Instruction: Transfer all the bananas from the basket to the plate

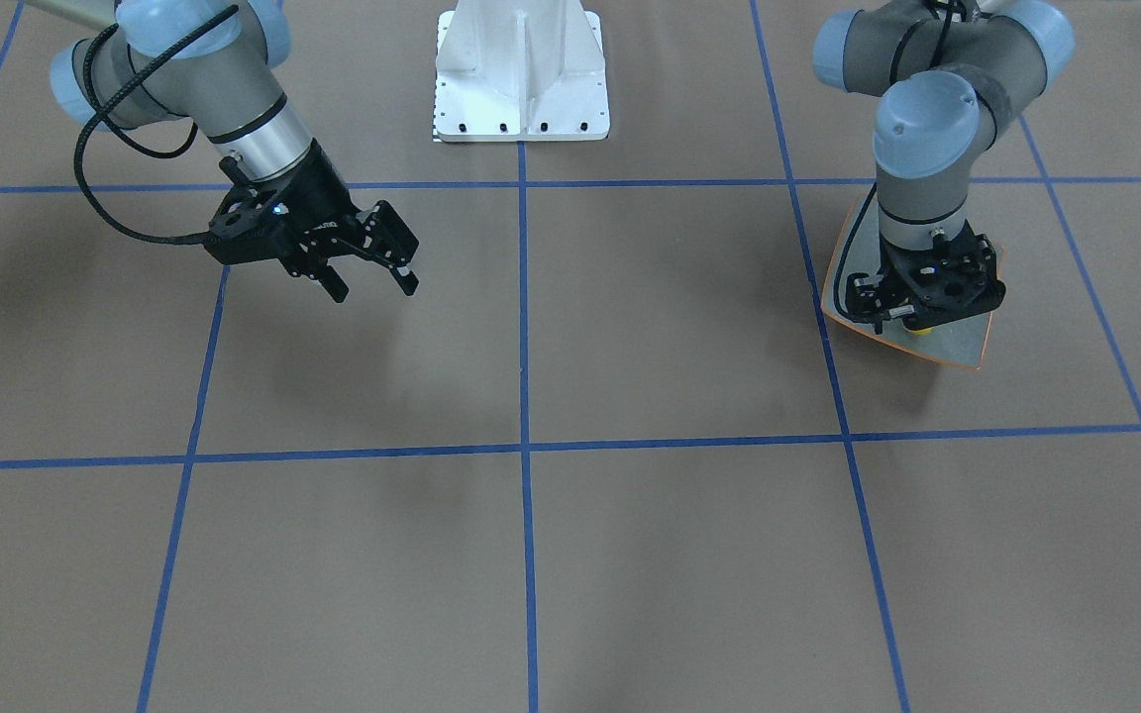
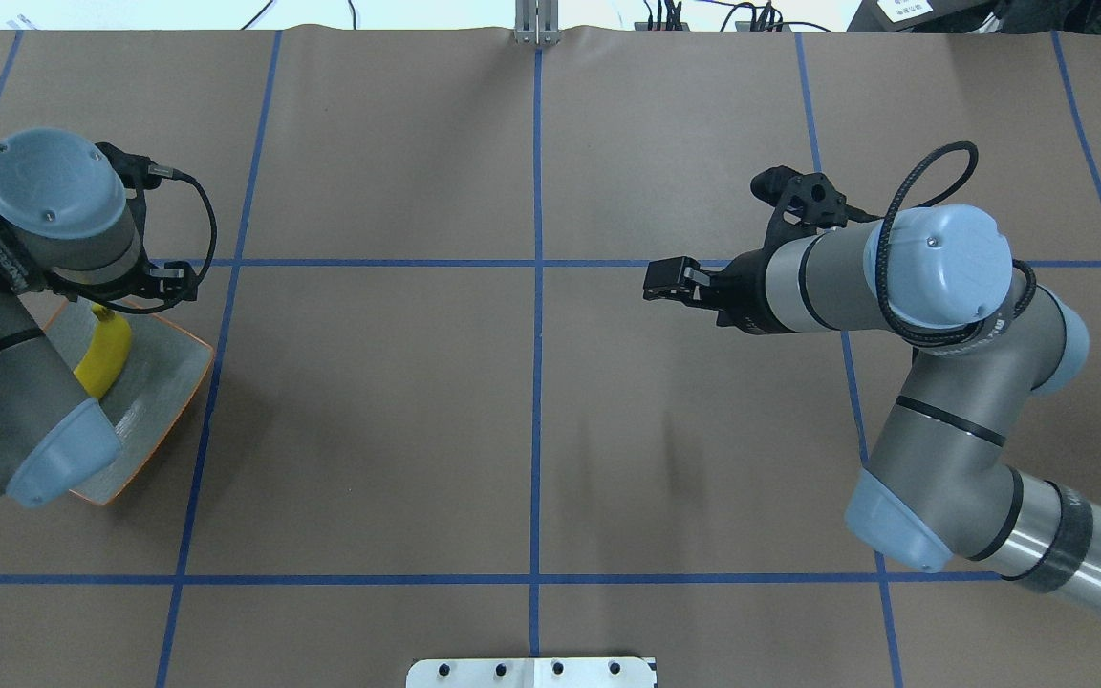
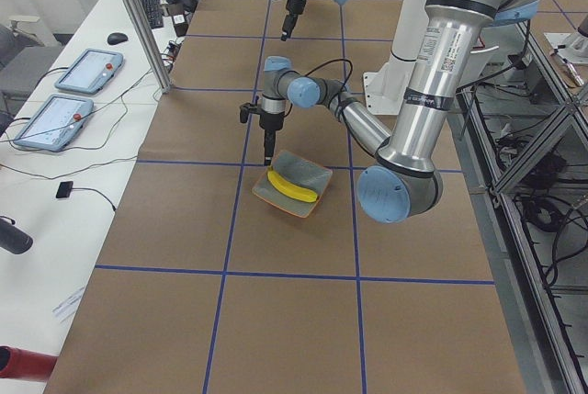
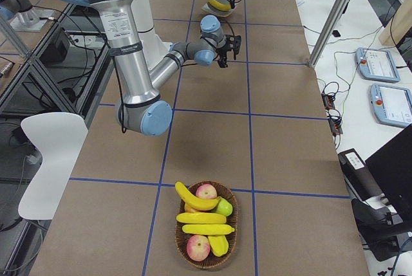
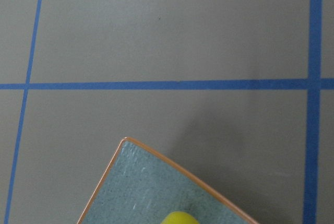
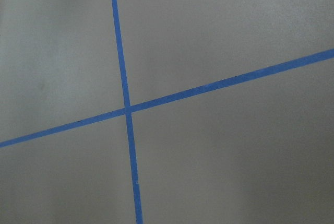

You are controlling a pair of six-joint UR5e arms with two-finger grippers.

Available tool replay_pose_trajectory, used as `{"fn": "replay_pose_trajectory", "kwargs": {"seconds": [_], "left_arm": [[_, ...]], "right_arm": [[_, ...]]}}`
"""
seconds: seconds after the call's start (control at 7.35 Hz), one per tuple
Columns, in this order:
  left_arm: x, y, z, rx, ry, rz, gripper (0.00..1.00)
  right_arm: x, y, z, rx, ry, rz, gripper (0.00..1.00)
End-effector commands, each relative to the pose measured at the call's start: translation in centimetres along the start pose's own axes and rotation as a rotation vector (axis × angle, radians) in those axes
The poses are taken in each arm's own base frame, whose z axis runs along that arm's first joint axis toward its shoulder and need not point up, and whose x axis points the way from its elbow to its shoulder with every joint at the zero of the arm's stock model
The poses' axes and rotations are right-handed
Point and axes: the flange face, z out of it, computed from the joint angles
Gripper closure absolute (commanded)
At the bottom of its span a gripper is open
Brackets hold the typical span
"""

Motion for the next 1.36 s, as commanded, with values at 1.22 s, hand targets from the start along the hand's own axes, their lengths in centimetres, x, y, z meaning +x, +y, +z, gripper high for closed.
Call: {"fn": "replay_pose_trajectory", "kwargs": {"seconds": [1.22], "left_arm": [[0.0, -1.0, -5.5, -0.058, 0.282, -0.043, 0.01]], "right_arm": [[42.1, -8.7, -20.0, -0.059, 0.465, 0.175, 0.08]]}}
